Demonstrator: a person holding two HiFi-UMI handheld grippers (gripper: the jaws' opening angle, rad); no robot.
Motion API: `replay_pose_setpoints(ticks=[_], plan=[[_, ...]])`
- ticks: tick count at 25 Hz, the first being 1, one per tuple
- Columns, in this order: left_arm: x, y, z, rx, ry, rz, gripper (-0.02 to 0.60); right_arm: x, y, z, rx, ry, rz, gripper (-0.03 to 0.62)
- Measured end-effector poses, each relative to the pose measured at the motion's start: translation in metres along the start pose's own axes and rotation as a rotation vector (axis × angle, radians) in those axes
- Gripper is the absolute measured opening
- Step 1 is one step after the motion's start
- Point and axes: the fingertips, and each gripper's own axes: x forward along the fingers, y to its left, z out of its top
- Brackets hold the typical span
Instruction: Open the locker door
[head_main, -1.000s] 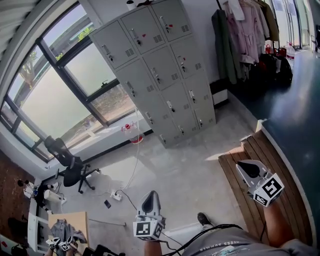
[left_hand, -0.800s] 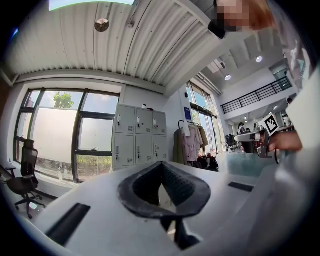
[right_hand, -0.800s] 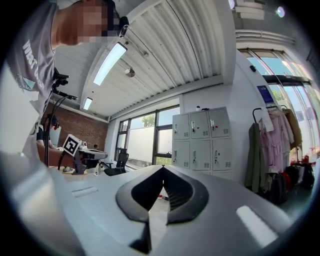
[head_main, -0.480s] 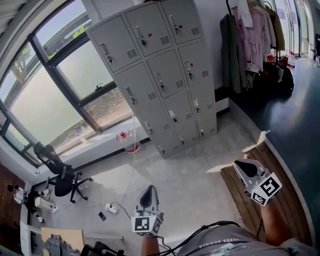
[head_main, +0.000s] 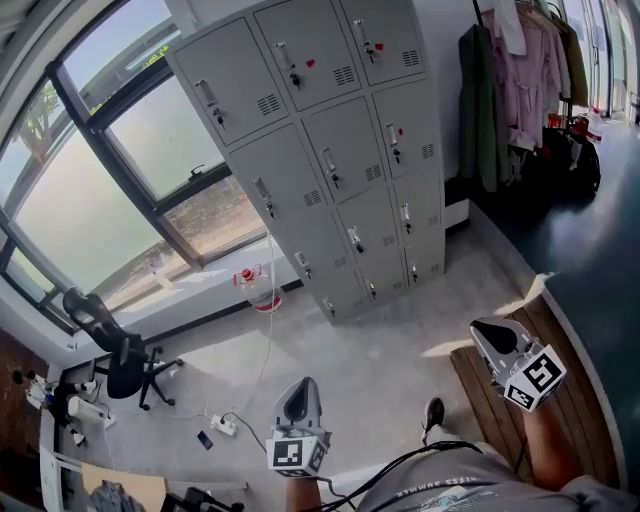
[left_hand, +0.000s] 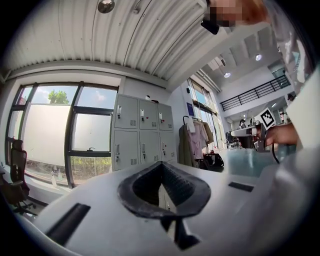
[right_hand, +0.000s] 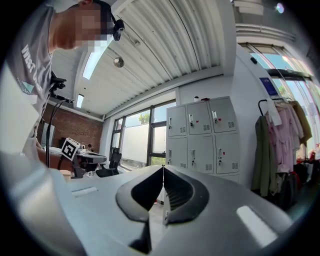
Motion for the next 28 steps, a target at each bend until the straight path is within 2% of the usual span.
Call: replay_pose_setpoints(ticks=[5,16,21,28], plan=[[0.064,0.030,-0.010,0.000,0.010,0.024,0.006,0.065,-0.043,-0.013,0.016,-0.007,0.024,0.003],[0.248,0.079,-0.016,-0.011,0.007,0.056,0.006,0.220,-0.161,-0.032,0.034,0.011,0.102,0.041],[0.299,0.100,-0.023,-0.019,0.028,0.051,0.008,0.272,-0.183,-0.041,0.057,0.026,0.129,0.089],[0.378,0.158,-0.034,-0.006,0.023,0.037,0.008,0.345,-0.221,-0.057,0.059,0.032,0.114,0.089]])
